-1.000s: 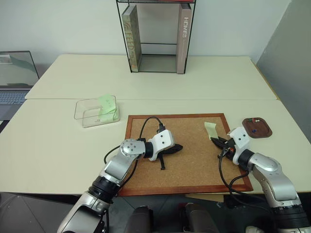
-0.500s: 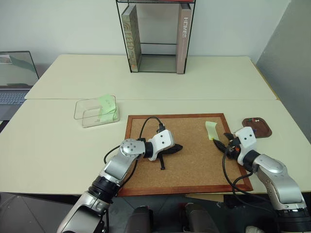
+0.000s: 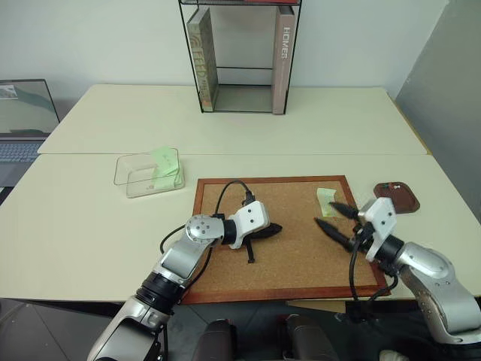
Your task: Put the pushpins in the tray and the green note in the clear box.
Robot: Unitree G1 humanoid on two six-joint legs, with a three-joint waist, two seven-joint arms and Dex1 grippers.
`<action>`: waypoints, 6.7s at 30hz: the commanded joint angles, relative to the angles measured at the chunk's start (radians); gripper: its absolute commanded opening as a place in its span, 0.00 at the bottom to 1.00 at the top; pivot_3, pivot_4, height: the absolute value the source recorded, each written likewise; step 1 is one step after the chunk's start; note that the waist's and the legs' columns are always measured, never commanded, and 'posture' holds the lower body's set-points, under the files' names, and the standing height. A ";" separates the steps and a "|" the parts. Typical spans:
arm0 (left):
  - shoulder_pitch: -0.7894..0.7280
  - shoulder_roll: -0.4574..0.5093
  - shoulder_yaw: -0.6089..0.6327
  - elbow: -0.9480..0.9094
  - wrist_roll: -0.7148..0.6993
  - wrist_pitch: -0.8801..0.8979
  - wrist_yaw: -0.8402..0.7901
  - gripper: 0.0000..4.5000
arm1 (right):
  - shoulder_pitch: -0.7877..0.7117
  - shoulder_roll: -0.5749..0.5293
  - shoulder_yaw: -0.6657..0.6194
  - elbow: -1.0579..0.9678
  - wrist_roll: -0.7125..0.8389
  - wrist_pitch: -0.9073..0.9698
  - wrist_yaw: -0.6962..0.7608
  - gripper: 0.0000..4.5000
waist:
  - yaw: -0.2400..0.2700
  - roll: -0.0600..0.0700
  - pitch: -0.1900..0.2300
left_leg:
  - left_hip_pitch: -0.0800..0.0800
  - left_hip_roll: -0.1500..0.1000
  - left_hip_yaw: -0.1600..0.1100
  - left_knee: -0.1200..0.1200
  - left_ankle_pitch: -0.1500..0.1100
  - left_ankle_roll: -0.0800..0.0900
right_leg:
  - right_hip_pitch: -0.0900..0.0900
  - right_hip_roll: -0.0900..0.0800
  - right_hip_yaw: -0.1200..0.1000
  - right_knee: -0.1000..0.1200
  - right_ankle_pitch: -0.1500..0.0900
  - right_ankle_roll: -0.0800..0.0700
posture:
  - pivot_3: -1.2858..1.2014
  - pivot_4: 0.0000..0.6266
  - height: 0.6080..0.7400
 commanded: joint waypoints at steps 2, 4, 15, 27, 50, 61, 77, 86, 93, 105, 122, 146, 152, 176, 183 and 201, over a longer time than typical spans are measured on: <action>0.022 0.022 -0.031 0.042 0.040 0.012 -0.011 0.00 | -0.007 -0.042 0.037 -0.022 -0.032 0.017 0.027 0.63 | 0.000 0.000 0.000 | 0.000 0.000 0.000 0.000 0.000 0.000 | 0.000 0.000 0.000 0.000 0.000 0.000 | 0.52 0.24 1.00; 0.021 0.021 -0.032 0.044 0.040 0.012 -0.012 0.00 | -0.036 -0.033 0.044 0.023 -0.060 0.011 0.002 0.63 | 0.000 0.000 0.000 | 0.000 0.000 0.000 0.000 0.000 0.000 | 0.000 0.000 0.000 0.000 0.000 0.000 | 0.52 0.24 1.00; 0.018 0.020 -0.036 0.045 0.041 0.007 -0.015 0.00 | -0.162 0.035 0.017 0.288 -0.113 -0.046 -0.071 0.63 | 0.001 0.000 0.000 | 0.000 0.000 0.000 0.000 0.000 0.000 | 0.000 0.001 0.001 0.000 0.000 0.000 | 0.52 0.24 1.00; 0.023 0.027 -0.033 0.040 0.041 0.009 -0.014 0.00 | -0.160 0.048 -0.013 0.322 -0.083 -0.056 -0.054 0.30 | 0.001 0.000 0.000 | 0.000 0.000 0.000 0.000 0.000 0.000 | 0.000 0.001 0.000 0.001 0.000 0.000 | 0.52 0.24 1.00; 0.025 0.027 -0.037 0.045 0.036 0.007 -0.022 0.00 | -0.217 0.048 -0.052 0.147 -0.042 -0.047 -0.068 0.01 | -0.002 0.000 0.000 | 0.001 0.001 0.000 0.000 0.000 0.000 | 0.000 0.001 0.000 0.001 0.000 0.000 | 0.52 0.24 1.00; -0.102 -0.031 0.139 0.035 -0.153 -0.003 -0.048 0.09 | -0.266 0.033 -0.046 0.092 -0.001 0.031 -0.048 0.00 | 0.003 -0.003 0.002 | -0.001 0.000 0.000 0.001 0.000 0.000 | -0.001 0.002 0.001 0.001 0.000 0.000 | 0.52 0.24 1.00; -0.209 -0.038 0.210 0.040 -0.188 -0.018 -0.030 0.73 | -0.303 0.027 0.034 0.041 -0.050 0.015 -0.023 0.00 | 0.004 -0.004 0.003 | -0.009 -0.001 -0.001 0.001 0.000 0.000 | -0.006 0.004 0.000 -0.002 0.000 0.000 | 0.52 0.24 1.00; -0.311 -0.047 0.174 0.237 -0.019 -0.381 0.028 0.77 | -0.318 0.075 -0.002 -0.036 0.110 0.198 -0.052 0.00 | 0.006 -0.004 0.003 | -0.009 0.000 -0.001 0.002 0.000 0.000 | -0.006 0.004 0.000 0.000 0.000 0.000 | 0.52 0.24 1.00; -0.384 -0.071 0.160 0.364 -0.001 -0.550 -0.009 0.77 | -0.337 0.075 -0.005 -0.068 0.178 0.301 -0.076 0.00 | 0.005 -0.004 0.003 | -0.009 -0.001 -0.001 0.002 0.000 0.000 | -0.006 0.004 0.000 -0.001 0.000 0.000 | 0.52 0.24 1.00; -0.461 -0.019 0.108 0.551 0.064 -0.776 -0.127 0.77 | -0.367 0.066 -0.027 -0.084 0.244 0.390 -0.104 0.00 | 0.003 -0.004 0.003 | -0.009 -0.001 -0.001 0.002 0.000 0.000 | -0.006 0.004 0.000 0.000 0.000 0.000 | 0.52 0.24 1.00; -0.468 -0.066 0.084 0.627 0.104 -0.811 -0.116 0.74 | -0.402 0.063 -0.039 -0.084 0.299 0.441 -0.126 0.00 | 0.003 -0.004 0.003 | -0.010 -0.001 -0.002 0.003 0.000 0.000 | -0.007 0.004 0.000 0.000 0.000 0.000 | 0.52 0.24 1.00; -0.454 -0.098 0.105 0.612 0.010 -0.695 -0.195 0.01 | -0.399 0.070 -0.031 -0.083 0.288 0.430 -0.129 0.00 | 0.003 -0.004 0.003 | -0.010 -0.001 -0.001 0.003 0.000 0.000 | -0.007 0.004 0.000 0.001 0.000 0.000 | 0.52 0.24 1.00; -0.419 -0.081 0.100 0.571 0.001 -0.676 -0.217 0.01 | -0.402 0.083 -0.071 -0.076 0.311 0.436 -0.154 0.00 | 0.003 -0.004 0.003 | -0.010 -0.001 -0.001 0.003 0.000 0.000 | -0.007 0.004 0.000 0.001 0.000 0.000 | 0.52 0.24 1.00; -0.251 -0.015 0.134 0.232 -0.024 -0.463 -0.117 0.01 | -0.352 -0.082 -0.271 0.534 -0.013 0.179 -0.323 0.00 | 0.001 -0.004 0.002 | -0.008 -0.001 0.001 0.003 0.000 0.000 | -0.006 0.004 0.002 0.003 0.000 0.000 | 0.52 0.24 1.00; -0.233 -0.015 0.130 0.186 -0.021 -0.427 -0.105 0.01 | -0.427 -0.068 -0.263 0.708 -0.085 0.113 -0.355 0.00 | 0.000 -0.003 0.002 | -0.007 0.000 0.002 0.003 0.000 0.000 | -0.006 0.005 0.003 0.004 0.002 -0.002 | 0.52 0.24 1.00; -0.229 -0.017 0.131 0.170 -0.025 -0.406 -0.099 0.00 | -0.443 -0.049 -0.324 0.675 -0.044 0.107 -0.355 0.83 | 0.001 -0.002 0.002 | -0.008 0.000 0.002 0.003 0.000 0.000 | -0.006 0.005 0.003 0.003 0.002 -0.004 | 0.52 0.24 1.00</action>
